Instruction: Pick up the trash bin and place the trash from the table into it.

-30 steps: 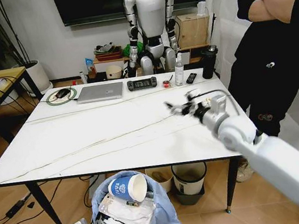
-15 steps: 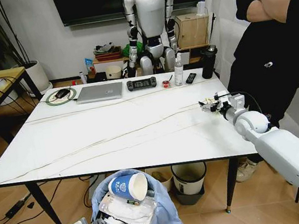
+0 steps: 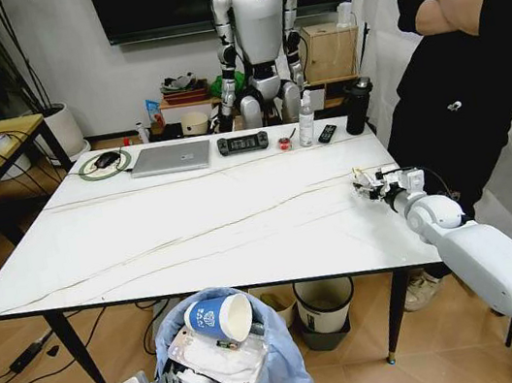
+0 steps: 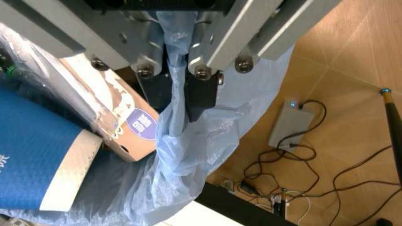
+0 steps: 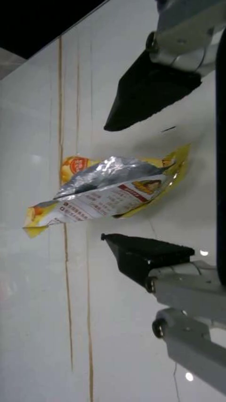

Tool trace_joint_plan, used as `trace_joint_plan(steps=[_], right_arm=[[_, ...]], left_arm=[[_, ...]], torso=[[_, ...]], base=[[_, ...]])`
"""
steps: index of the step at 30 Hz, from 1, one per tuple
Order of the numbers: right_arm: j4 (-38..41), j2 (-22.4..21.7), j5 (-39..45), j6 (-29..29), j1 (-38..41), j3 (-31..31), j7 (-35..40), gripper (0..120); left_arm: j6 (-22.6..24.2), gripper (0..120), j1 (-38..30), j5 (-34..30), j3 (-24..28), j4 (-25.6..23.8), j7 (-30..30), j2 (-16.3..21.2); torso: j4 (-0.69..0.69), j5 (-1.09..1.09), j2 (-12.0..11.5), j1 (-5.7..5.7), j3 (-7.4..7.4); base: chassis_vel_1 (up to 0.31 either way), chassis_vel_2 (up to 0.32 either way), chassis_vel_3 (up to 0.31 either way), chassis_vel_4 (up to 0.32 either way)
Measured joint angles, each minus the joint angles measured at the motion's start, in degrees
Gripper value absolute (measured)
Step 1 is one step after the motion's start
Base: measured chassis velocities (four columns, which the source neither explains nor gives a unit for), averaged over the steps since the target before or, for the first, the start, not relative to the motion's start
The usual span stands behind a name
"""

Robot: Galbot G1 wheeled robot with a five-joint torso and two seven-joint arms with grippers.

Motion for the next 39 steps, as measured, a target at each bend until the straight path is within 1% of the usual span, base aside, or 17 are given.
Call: trace_joint_plan(steps=[6,9,13,14,16,18,20,21,23,24,25,27,29,32,34,38,39], right_arm=[[-0.2,0.1,0.0,-0.1,-0.3,0.1,0.2,34],[-0.2,0.1,0.0,-0.1,-0.3,0.1,0.3,27],[0.1,0.2,-0.1,-0.1,-0.3,0.1,0.4,8],[0.1,0.2,-0.1,-0.1,-0.3,0.1,0.4,8],[0.6,0.2,-0.1,-0.1,-0.5,0.0,0.4,0],[1.7,0.0,0.4,0.1,-0.9,0.1,0.3,0],[6.5,-0.9,3.5,0.9,-2.4,0.7,-0.3,0],[6.5,-0.9,3.5,0.9,-2.4,0.7,-0.3,0],[12.3,-2.0,6.1,1.6,-4.5,1.3,-1.1,0],[12.3,-2.0,6.1,1.6,-4.5,1.3,-1.1,0],[18.3,-2.9,8.4,2.2,-6.4,1.3,-1.8,0],[26.2,-3.8,10.9,3.7,-8.2,0.4,-2.9,0],[29.2,-4.1,11.6,4.4,-8.9,-0.1,-3.6,0],[41.7,-5.2,15.6,6.5,-10.8,-4.3,-5.8,0],[43.9,-5.2,16.2,6.8,-10.8,-5.8,-6.0,0],[53.1,-4.0,18.1,8.1,-9.4,-15.2,-4.9,0],[53.1,-4.0,18.1,8.1,-9.4,-15.2,-4.9,0]], left_arm=[[0.0,0,0.1,-0.1,-0.1,-0.2,0.0,0.3],[0.0,0,0.1,-0.1,-0.2,-0.2,0.0,0.4],[0.0,0,0.1,-0.3,-0.2,-0.3,0.0,0.5],[0.0,0,0.1,-0.3,-0.2,-0.3,0.0,0.5],[0.0,0,0.0,-0.4,-0.2,-0.3,0.0,0.6],[0.0,0,0.0,-0.5,-0.3,-0.3,0.0,0.7],[0.0,0,-0.1,-0.7,-0.4,-0.2,0.0,0.8],[0.0,0,-0.1,-0.7,-0.4,-0.2,0.0,0.8],[0.0,0,-0.2,-0.9,-0.4,-0.2,0.0,0.9],[0.0,0,-0.2,-0.9,-0.4,-0.2,0.0,0.9],[0.0,0,-0.3,-0.9,-0.4,-0.1,0.0,0.9],[0.1,0,-0.4,-0.9,-0.3,0.1,0.0,0.9],[0.1,0,-0.4,-0.9,-0.3,0.2,0.0,0.8],[0.1,0,-0.5,-0.9,-0.2,0.2,0.0,0.7],[0.1,0,-0.4,-0.8,-0.2,0.2,0.0,0.6],[0.0,0,-0.2,-0.6,-0.2,-0.1,0.0,0.1],[0.0,0,-0.2,-0.6,-0.2,-0.1,0.0,0.1]], torso=[[0.00,0.00,0.0,0.00,0.00],[0.00,0.00,0.0,0.00,0.00],[0.00,0.00,0.0,0.00,0.00],[0.00,0.00,0.0,0.00,0.00],[0.00,0.00,0.0,0.00,0.00],[0.00,0.01,0.0,0.00,0.00],[0.00,0.01,0.0,0.00,0.00],[0.00,0.01,0.0,0.00,0.00],[0.01,-0.02,0.0,0.00,0.00],[0.01,-0.02,0.0,0.00,0.00],[-0.01,0.03,0.0,0.00,0.00],[-0.01,-0.02,0.0,0.00,0.00],[0.00,-0.03,0.0,-0.01,-0.01],[0.00,-0.03,0.0,-0.01,-0.01],[-0.01,-0.03,0.0,-0.01,-0.01],[0.01,-0.02,0.0,-0.01,-0.01],[0.01,-0.02,0.0,-0.01,-0.01]], base=[[0.000,0.000,0.000,0.000],[0.000,0.000,0.000,0.000],[0.000,0.000,0.000,0.000],[0.000,0.000,0.000,0.000],[0.000,0.000,0.000,0.000],[0.000,0.000,0.000,0.000],[0.000,0.000,0.000,0.000],[0.000,0.000,0.000,0.000],[0.000,0.000,0.000,0.000],[0.000,0.000,0.000,0.000],[0.000,0.000,0.000,0.000],[0.000,0.000,0.000,0.000],[0.000,0.000,0.000,0.000],[0.000,0.000,0.000,0.000],[0.000,0.000,0.000,0.000],[0.000,0.000,0.000,0.000],[0.000,0.000,0.000,0.000]])
